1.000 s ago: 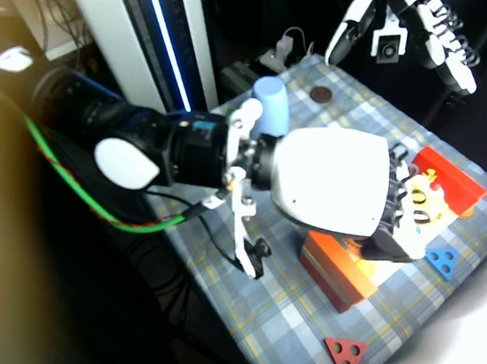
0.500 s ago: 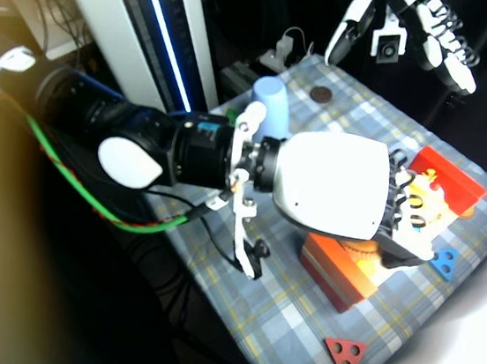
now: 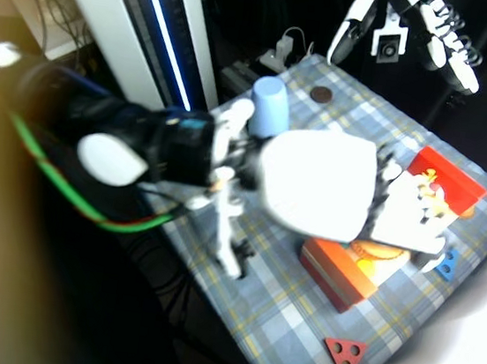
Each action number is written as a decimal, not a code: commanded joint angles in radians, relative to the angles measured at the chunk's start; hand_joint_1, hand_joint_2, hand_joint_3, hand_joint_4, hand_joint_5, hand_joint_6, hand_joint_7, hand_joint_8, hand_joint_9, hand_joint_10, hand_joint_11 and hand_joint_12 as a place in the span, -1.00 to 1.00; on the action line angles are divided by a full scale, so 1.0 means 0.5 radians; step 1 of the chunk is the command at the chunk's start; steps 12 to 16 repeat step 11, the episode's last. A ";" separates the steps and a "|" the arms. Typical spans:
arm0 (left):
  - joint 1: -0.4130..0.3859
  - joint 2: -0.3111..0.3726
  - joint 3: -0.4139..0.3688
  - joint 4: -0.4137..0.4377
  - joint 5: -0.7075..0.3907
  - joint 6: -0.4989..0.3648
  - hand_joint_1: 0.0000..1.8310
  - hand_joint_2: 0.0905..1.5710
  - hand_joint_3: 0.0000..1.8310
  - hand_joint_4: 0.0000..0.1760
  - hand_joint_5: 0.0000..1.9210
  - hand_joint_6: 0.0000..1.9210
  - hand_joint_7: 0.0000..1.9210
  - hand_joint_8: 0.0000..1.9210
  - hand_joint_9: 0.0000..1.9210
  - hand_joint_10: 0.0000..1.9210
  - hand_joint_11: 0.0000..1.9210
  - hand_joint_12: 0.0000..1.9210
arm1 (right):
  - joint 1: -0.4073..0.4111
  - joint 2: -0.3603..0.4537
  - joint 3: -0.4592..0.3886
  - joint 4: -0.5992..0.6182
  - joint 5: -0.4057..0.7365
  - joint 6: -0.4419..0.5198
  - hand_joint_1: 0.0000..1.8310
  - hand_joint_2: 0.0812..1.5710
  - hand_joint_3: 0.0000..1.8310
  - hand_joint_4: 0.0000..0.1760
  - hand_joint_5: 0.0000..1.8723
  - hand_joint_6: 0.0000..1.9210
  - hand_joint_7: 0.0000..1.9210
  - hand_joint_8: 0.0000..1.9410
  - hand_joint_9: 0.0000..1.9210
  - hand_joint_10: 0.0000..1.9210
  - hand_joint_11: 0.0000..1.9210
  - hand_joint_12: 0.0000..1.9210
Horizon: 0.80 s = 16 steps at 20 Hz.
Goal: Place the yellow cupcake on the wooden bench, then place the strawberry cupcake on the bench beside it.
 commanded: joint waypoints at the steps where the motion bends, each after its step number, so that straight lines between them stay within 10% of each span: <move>1: -0.017 0.017 -0.007 0.014 -0.291 -0.015 0.06 -0.03 -1.00 0.92 -0.93 -1.00 -1.00 -1.00 -1.00 -1.00 -1.00 -1.00 | 0.038 0.028 -0.032 0.053 0.356 -0.004 0.00 0.09 -1.00 -0.25 -0.53 -1.00 -0.60 -1.00 -0.60 -1.00 -1.00 0.17; 4: 0.009 0.057 -0.016 0.046 -0.442 -0.184 -0.03 -0.04 -1.00 0.76 -0.91 -1.00 -0.97 -0.99 -1.00 -1.00 -0.95 -0.98 | -0.072 0.331 -0.267 0.216 0.750 -0.060 -0.06 0.11 -1.00 0.07 -0.73 -0.99 -0.80 -0.99 -0.85 -0.99 -1.00 -0.66; 5: 0.041 0.074 -0.016 0.072 -0.497 -0.301 -0.02 -0.04 -1.00 0.38 -0.89 -0.99 -0.94 -0.98 -0.97 -0.99 -0.91 -0.95 | -0.162 0.407 -0.337 0.278 0.896 -0.070 -0.11 0.14 -1.00 0.13 -0.76 -1.00 -0.81 -1.00 -0.83 -0.99 -1.00 -0.57; 7: 0.135 0.117 -0.020 0.156 -0.643 -0.596 0.05 -0.01 -0.99 0.46 -0.91 -1.00 -0.96 -1.00 -0.99 -1.00 -0.96 -0.97 | -0.362 0.536 -0.473 0.400 1.209 -0.072 -0.16 0.17 -1.00 0.81 -0.81 -1.00 -0.82 -1.00 -0.83 -1.00 -1.00 -0.55; 11: 0.377 0.175 -0.007 0.209 -1.088 -1.129 -0.10 0.00 -0.99 0.00 -1.00 -1.00 -1.00 -1.00 -1.00 -1.00 -0.97 -0.99 | -0.926 0.689 -0.737 0.721 1.982 -0.071 0.12 0.24 -1.00 -0.24 -0.71 -1.00 -0.75 -1.00 -0.81 -1.00 -1.00 -0.64; 16: 0.377 0.175 -0.007 0.209 -1.088 -1.129 -0.10 0.00 -0.99 0.00 -1.00 -1.00 -1.00 -1.00 -1.00 -1.00 -0.97 -0.99 | -0.926 0.689 -0.737 0.721 1.982 -0.071 0.12 0.24 -1.00 -0.24 -0.71 -1.00 -0.75 -1.00 -0.81 -1.00 -1.00 -0.64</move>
